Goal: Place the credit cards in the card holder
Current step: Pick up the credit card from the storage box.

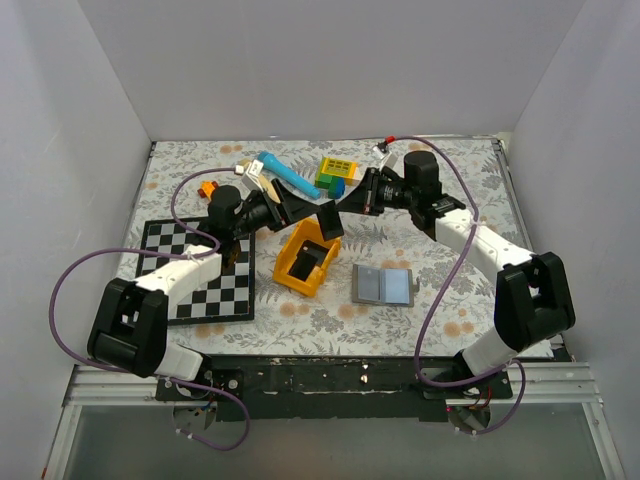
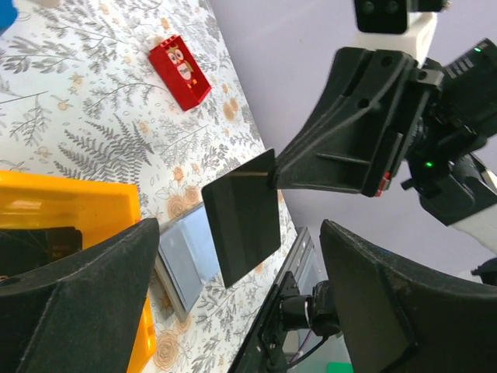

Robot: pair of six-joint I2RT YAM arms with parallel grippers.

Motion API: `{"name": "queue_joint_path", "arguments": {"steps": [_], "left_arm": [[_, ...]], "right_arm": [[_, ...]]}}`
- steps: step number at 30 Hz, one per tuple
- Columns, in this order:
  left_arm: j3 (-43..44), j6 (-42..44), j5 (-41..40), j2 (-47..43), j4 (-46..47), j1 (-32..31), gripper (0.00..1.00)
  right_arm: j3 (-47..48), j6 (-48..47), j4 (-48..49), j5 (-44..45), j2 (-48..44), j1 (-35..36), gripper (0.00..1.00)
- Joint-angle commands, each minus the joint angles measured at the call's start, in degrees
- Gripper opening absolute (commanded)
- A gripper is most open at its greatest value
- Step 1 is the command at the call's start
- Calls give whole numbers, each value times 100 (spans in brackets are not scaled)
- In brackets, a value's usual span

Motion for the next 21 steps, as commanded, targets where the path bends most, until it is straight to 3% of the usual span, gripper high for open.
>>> {"name": "queue_joint_path", "arguments": {"steps": [1,11,21], "left_arm": [[77,-171,303,-129,577,-165,78],[148,-339,312,38,859,-438,61],[270,-409,330,20,824,-508,6]], "right_arm": [[-239,910,1324,-586,-180,-93,1],[-468,1403,1984,-815,-268,-199,1],[-538,1447,2055,-859,-268,-217,1]]}}
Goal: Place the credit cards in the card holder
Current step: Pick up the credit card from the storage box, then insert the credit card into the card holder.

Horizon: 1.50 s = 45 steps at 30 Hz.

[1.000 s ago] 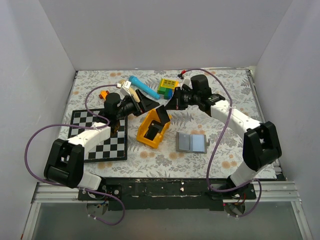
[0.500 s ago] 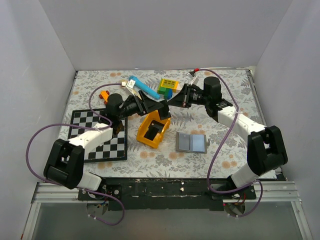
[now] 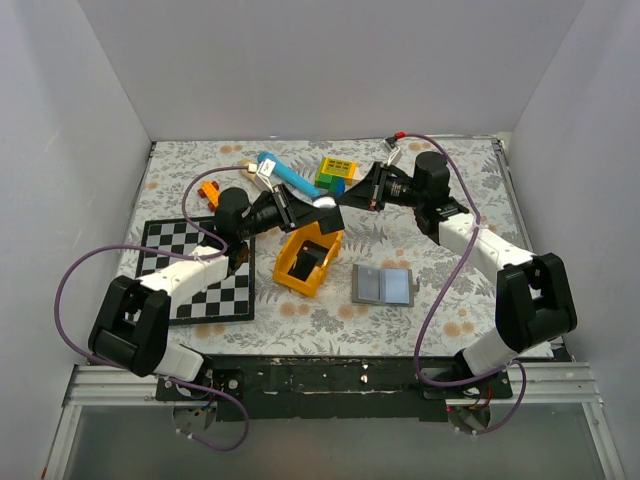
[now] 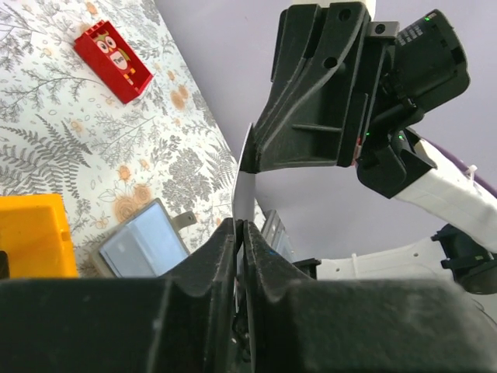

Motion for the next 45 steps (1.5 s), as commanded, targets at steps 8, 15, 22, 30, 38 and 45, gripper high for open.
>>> {"name": "queue_joint_path", "arguments": {"steps": [8,15,22,30,38,45], "left_arm": [[271,-29,50,7,114,-69,0],[376,-64,32,95,166,-69,0],[412,-90,76,166,210,-78,0],[438,198,77,166,-288,-87,38],[508,954,-363,86,-1397,-288,57],[930,1526,-951,438,-2276,-1228,58]], "right_arm": [[-84,-13,302,-348,-229,2,37],[-198,-39,302,-419,-343,11,28],[-224,-4,363,-472,-343,11,20],[-189,-958,-1441,553,-886,2,1],[-996,-1894,-4144,2692,-2407,-375,1],[-2086,-1666,-4348,2569,-3102,-464,1]]}}
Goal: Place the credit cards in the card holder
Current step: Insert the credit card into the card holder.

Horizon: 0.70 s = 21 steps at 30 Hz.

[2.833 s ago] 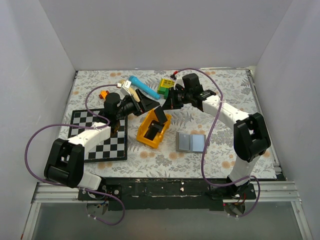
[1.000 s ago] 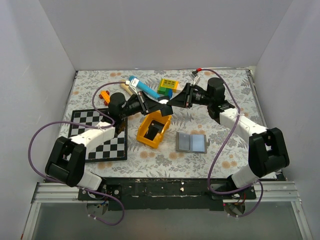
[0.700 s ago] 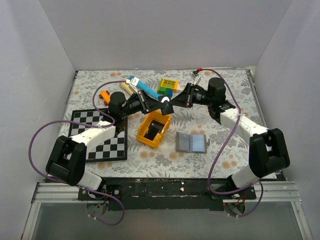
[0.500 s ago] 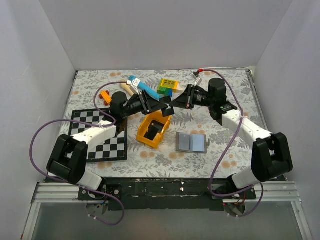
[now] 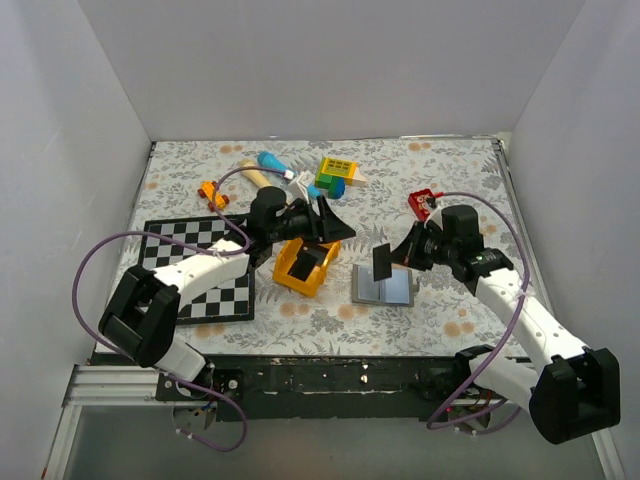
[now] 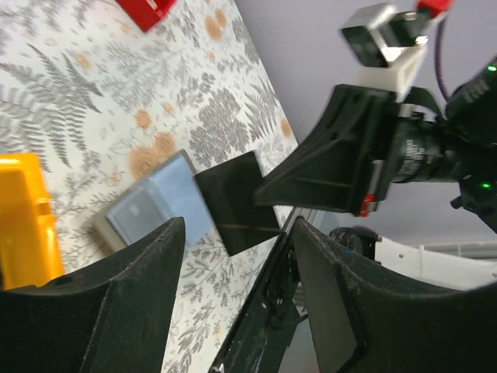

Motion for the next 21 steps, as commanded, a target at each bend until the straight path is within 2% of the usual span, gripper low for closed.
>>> {"name": "queue_joint_path", "arguments": {"steps": [1,9,21], "left_arm": [[263,475,-508,97,-681,-554,58],[816,809,-1466,773,-2104,-1362,56],[1282,827,-2082,1468,-2781,-1679,49]], "right_arm": [[-631,76,-309,159,-453,-16,1],[-1291,262,-1,237,-762,-103,1],[-1599,-28,904,-448,11,-569,1]]}}
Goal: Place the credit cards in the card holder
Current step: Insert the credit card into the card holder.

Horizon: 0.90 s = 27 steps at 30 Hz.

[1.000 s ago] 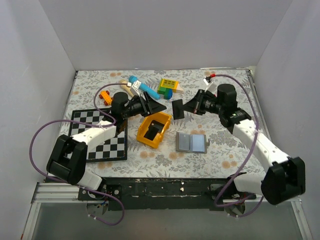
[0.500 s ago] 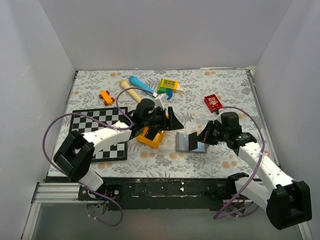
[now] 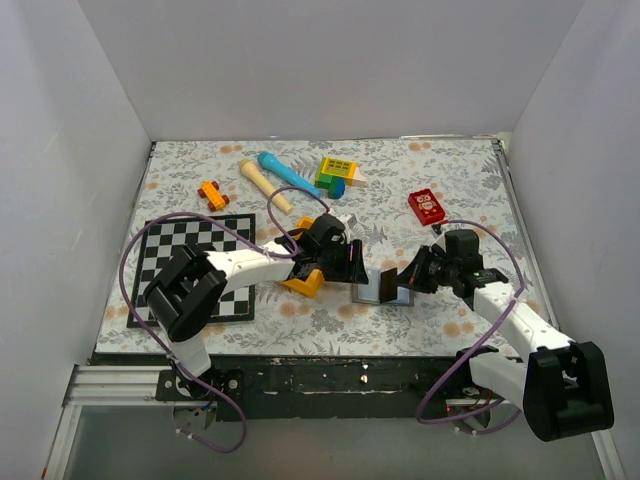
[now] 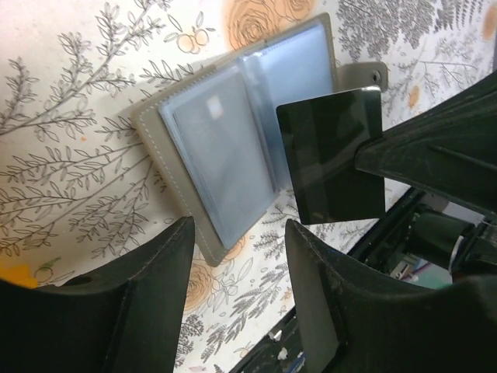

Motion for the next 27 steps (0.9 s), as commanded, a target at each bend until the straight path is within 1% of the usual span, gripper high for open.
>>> {"name": "queue_joint_path", "arguments": {"steps": [1,5,15,18,23,27], "left_arm": [[428,167,-451,73,-430,-45,49],[604,202,-505,311,-607,-53,49],[692,184,-514,663,-607,-80,49],[710,193,-505,724,-607,-80,48],[710,185,-487,768,-607,-80,48],[710,185,-479,795,-598,-80,48]], "right_arm": [[-8,-221,581,-352,180,-154,1],[9,-344,643,-413,338,-268,1],[-87,-485,827,-501,698,-427,1],[-122,-511,924,-344,813,-435,1],[-210,-388,1021,-53,751,-435,1],[-201,-423,1029,-114,734,-435,1]]}}
